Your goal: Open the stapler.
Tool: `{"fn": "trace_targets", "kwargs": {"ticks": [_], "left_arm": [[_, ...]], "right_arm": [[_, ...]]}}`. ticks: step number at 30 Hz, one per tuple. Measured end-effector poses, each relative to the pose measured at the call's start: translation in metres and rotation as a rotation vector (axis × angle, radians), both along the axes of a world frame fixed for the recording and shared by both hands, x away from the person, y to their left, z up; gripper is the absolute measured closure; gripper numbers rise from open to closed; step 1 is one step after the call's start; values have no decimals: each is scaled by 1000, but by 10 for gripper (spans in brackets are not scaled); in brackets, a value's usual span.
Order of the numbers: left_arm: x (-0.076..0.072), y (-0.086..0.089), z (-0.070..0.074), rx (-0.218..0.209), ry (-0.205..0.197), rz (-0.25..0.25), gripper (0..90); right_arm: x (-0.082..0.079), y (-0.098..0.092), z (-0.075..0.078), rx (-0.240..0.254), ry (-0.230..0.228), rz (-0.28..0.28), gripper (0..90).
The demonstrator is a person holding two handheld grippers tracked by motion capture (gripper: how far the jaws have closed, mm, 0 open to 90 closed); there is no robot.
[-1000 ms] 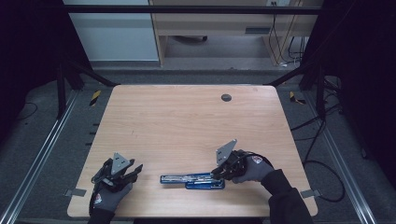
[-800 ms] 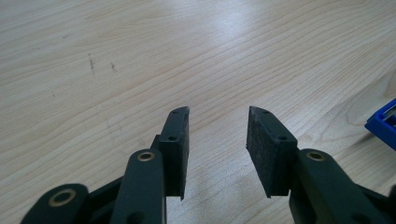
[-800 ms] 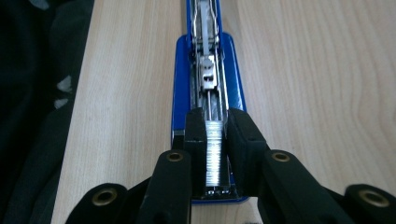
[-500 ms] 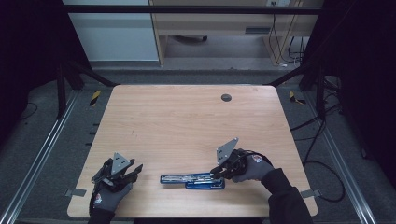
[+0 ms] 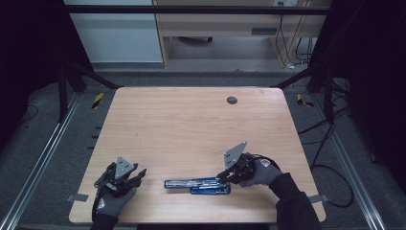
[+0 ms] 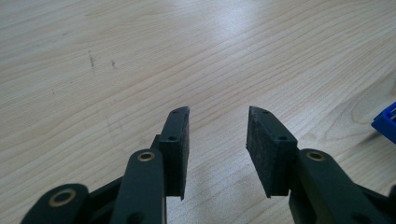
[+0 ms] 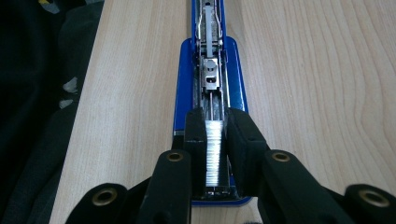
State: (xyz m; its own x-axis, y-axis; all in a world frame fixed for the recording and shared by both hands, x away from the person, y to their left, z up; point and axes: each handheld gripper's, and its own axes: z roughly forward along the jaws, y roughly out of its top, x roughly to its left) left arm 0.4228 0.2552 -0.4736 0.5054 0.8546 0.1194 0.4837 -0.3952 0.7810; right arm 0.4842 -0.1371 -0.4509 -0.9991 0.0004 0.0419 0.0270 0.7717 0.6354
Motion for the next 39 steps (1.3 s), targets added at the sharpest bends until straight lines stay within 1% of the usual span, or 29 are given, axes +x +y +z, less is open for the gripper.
{"fn": "trace_targets", "kwargs": {"ticks": [3,7,8,10,17,20,24,26,28,31,32,35,37,39], "left_arm": [[0,0,0,-2,-2,3,596],[0,0,0,-2,-2,2,596],[0,0,0,-2,-2,1,596],[0,0,0,-1,-1,1,596],[0,0,0,-2,0,1,596],[0,0,0,-2,-2,-1,596],[0,0,1,-1,-2,0,596],[0,0,1,-1,-3,-1,596],[-1,0,1,-1,-3,-1,596],[-1,0,1,-2,-5,0,596],[-1,0,1,-3,-5,-1,596],[-1,0,2,-3,-8,-2,596],[-2,0,2,-5,-9,-2,596],[-2,0,3,-8,-11,-2,596]], "right_arm": [[0,2,-2,-2,-5,9,786],[1,1,-3,-8,-3,4,786],[0,0,-3,-10,0,-5,786],[0,0,-3,1,-5,1,787],[0,0,-4,-4,-4,0,784],[-1,0,-3,-14,-13,-10,780],[-3,-1,-1,-6,-15,-26,766],[-4,-2,0,-3,-23,-24,765],[-5,-3,2,3,-33,-46,770],[-5,-5,6,34,-46,-81,779],[-6,-6,7,38,-49,-99,781],[-9,-5,9,36,-71,-127,782],[-11,-5,10,38,-80,-167,774],[-11,-6,11,53,-82,-206,771]]}}
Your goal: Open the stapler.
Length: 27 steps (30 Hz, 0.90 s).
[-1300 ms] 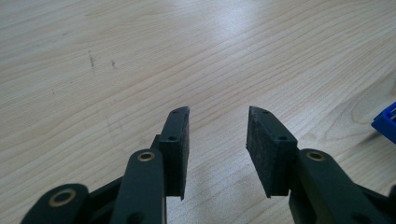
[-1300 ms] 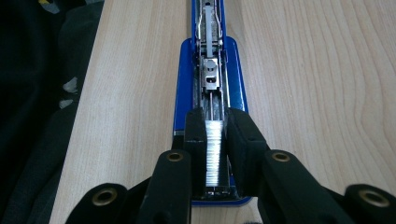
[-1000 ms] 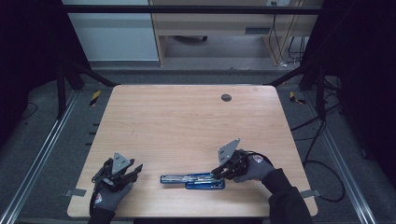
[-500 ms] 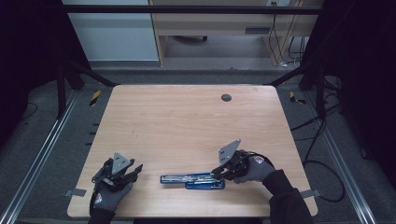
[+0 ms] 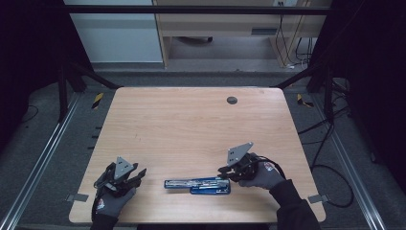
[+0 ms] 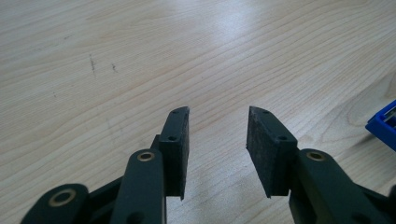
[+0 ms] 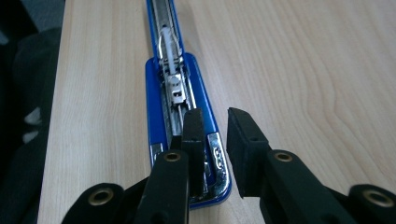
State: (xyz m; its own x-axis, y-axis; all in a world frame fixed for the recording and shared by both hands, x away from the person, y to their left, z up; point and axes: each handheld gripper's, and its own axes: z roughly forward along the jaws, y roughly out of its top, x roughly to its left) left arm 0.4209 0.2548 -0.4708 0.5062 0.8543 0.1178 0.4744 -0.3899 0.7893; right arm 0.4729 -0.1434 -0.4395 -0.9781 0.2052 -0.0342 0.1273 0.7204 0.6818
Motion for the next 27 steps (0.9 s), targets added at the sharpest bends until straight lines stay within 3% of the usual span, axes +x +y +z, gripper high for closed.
{"fn": "trace_targets", "kwargs": {"ticks": [2,5,11,16,22,27], "left_arm": [[0,0,1,-2,1,-2,597],[0,-1,2,-5,-1,-3,598],[-1,-2,6,-18,-8,-18,601],[-2,-7,14,-34,-24,-71,603],[-3,-18,23,-48,-26,-155,600],[0,-25,30,-50,-17,-219,591]], "right_arm": [[-1,-2,1,32,-5,-38,767],[-5,-4,2,32,-17,-86,759],[-13,-11,5,90,-27,-216,745],[-19,-18,2,131,-49,-342,786],[-30,-21,-3,121,-75,-457,836],[-41,-28,-2,180,-69,-525,900]]}}
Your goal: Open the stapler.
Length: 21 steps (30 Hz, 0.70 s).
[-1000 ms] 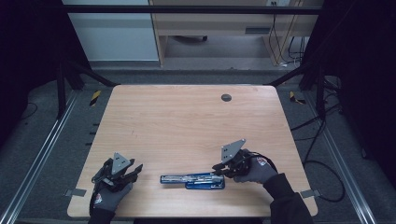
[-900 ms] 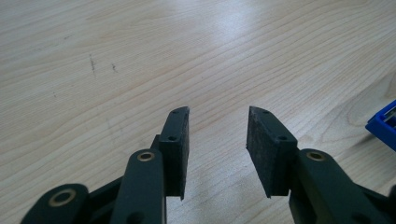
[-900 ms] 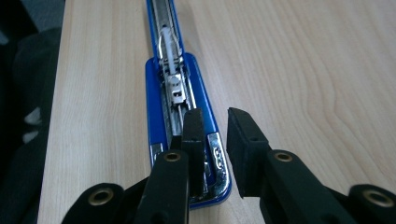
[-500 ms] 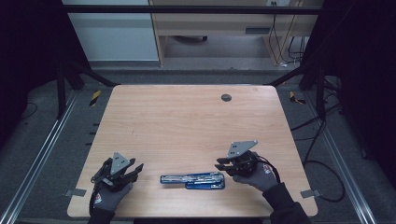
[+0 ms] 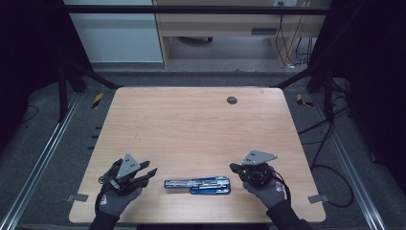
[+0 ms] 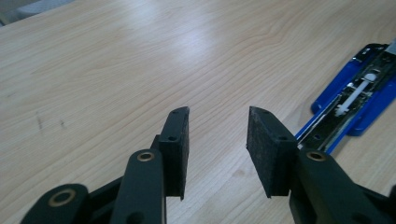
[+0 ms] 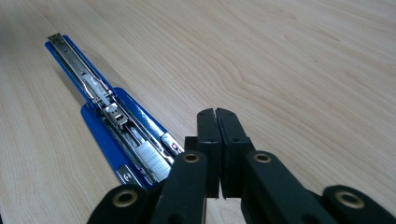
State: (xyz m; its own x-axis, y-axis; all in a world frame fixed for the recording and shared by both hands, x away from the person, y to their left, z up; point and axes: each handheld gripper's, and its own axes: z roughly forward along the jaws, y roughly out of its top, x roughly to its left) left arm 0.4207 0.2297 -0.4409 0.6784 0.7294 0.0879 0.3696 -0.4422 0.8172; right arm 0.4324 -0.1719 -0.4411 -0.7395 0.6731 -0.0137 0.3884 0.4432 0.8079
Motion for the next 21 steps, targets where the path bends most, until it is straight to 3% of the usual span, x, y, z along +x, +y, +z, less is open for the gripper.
{"fn": "trace_targets", "kwargs": {"ticks": [13,21], "left_arm": [[12,-25,-2,51,66,-163,538],[15,-32,6,135,99,-277,507]], "right_arm": [[-20,-10,-10,1,25,-52,900],[-30,-8,-11,21,29,-54,890]]}}
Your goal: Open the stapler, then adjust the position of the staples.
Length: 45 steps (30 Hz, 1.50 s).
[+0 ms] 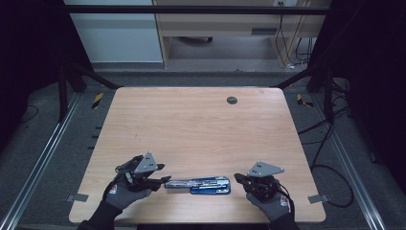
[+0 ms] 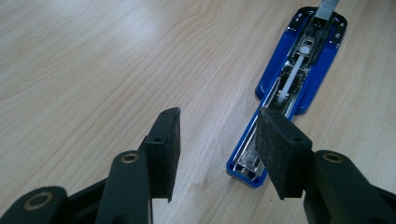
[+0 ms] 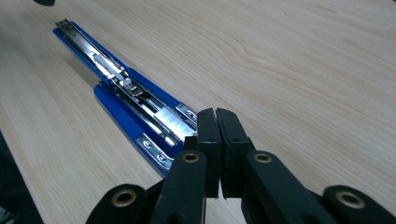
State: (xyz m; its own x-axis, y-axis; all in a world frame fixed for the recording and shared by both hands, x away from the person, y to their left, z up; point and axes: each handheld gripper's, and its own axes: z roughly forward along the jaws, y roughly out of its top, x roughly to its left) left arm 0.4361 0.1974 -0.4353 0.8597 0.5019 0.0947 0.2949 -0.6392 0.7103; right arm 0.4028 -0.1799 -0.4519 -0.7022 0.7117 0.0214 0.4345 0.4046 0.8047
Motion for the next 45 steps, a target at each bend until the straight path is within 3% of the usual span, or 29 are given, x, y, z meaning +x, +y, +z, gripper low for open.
{"fn": "trace_targets", "kwargs": {"ticks": [4,11,19,34,45], "left_arm": [[1,-5,4,26,0,-37,502],[3,-12,3,60,20,-79,498],[8,-17,-2,135,51,-132,486],[12,-30,-16,213,98,-211,488],[14,-30,-24,207,111,-221,517]], "right_arm": [[-3,1,0,24,9,-1,898],[-6,6,-6,5,27,21,892],[-7,10,-8,9,36,33,900],[-11,18,-13,11,66,68,900],[-11,20,-19,5,84,77,900]]}}
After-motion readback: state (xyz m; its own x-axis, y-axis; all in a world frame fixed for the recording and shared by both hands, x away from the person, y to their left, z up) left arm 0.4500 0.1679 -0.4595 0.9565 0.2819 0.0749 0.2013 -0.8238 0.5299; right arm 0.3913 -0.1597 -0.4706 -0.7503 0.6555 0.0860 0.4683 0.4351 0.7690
